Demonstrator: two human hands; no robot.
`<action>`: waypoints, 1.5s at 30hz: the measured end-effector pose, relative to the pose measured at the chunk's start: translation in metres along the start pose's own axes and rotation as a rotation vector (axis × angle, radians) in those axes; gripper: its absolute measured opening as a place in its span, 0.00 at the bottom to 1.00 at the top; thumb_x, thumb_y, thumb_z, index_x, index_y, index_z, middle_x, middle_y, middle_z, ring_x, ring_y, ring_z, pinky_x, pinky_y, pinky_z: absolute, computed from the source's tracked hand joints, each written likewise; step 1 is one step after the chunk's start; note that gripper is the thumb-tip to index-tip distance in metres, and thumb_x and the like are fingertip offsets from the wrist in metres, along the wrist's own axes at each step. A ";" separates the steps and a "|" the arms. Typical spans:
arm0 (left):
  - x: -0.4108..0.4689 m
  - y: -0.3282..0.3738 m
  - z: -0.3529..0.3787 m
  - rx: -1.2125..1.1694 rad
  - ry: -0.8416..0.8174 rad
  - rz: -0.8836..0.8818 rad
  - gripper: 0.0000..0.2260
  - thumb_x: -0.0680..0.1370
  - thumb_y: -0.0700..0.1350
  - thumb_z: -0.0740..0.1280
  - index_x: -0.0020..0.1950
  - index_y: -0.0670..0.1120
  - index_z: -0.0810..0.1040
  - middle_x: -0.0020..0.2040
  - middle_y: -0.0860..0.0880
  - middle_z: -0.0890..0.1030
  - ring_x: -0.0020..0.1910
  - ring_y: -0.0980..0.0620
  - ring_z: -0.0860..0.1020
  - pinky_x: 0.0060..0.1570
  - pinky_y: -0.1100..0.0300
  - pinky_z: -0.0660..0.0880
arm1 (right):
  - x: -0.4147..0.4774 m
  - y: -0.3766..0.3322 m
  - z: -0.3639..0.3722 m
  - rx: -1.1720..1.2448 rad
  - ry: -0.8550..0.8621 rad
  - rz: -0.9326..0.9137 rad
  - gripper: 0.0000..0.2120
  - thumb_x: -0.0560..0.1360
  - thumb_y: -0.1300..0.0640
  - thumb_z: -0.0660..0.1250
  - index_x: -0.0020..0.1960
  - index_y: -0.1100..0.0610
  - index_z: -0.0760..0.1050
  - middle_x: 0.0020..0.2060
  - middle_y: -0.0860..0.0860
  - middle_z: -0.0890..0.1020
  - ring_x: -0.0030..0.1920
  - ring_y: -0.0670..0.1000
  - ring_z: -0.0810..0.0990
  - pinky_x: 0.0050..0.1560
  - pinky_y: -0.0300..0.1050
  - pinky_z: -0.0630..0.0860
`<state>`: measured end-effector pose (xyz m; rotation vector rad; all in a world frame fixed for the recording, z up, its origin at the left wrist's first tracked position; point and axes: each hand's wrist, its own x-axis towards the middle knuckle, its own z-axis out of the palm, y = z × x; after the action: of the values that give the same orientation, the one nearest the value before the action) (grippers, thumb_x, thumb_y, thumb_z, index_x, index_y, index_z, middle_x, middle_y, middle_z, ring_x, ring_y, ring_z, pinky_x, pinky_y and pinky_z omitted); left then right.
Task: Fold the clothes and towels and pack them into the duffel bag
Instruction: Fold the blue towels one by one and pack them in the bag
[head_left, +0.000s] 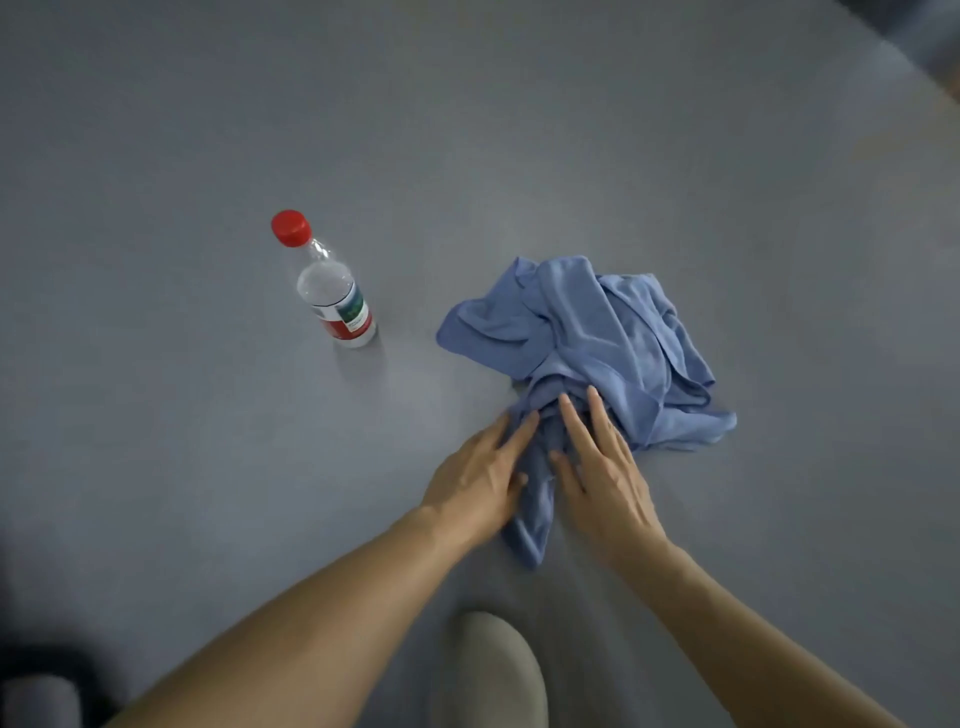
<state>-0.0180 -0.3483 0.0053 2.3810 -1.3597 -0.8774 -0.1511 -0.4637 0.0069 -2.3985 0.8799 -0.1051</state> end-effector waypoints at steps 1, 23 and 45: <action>0.006 0.004 0.005 0.033 -0.015 -0.014 0.32 0.83 0.48 0.61 0.82 0.55 0.46 0.83 0.48 0.51 0.75 0.46 0.65 0.71 0.54 0.66 | 0.003 0.006 -0.001 0.006 0.015 0.023 0.29 0.83 0.50 0.60 0.80 0.44 0.54 0.81 0.47 0.48 0.78 0.53 0.59 0.68 0.51 0.70; -0.053 0.004 -0.105 0.078 0.142 -0.080 0.24 0.83 0.49 0.60 0.79 0.58 0.62 0.79 0.53 0.62 0.74 0.49 0.67 0.71 0.54 0.66 | 0.068 0.017 -0.054 0.007 -0.018 0.424 0.11 0.76 0.50 0.69 0.51 0.55 0.72 0.55 0.56 0.72 0.52 0.62 0.75 0.47 0.51 0.71; -0.394 0.006 -0.281 -0.180 0.899 -0.300 0.22 0.77 0.58 0.69 0.71 0.63 0.71 0.62 0.66 0.74 0.60 0.66 0.70 0.57 0.71 0.64 | -0.069 -0.433 -0.214 0.044 -0.213 -0.832 0.10 0.73 0.55 0.70 0.42 0.48 0.68 0.34 0.43 0.75 0.37 0.43 0.73 0.37 0.43 0.67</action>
<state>0.0023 -0.0369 0.3746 2.3705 -0.5544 0.0703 -0.0144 -0.2596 0.4283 -2.5152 -0.2476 -0.1760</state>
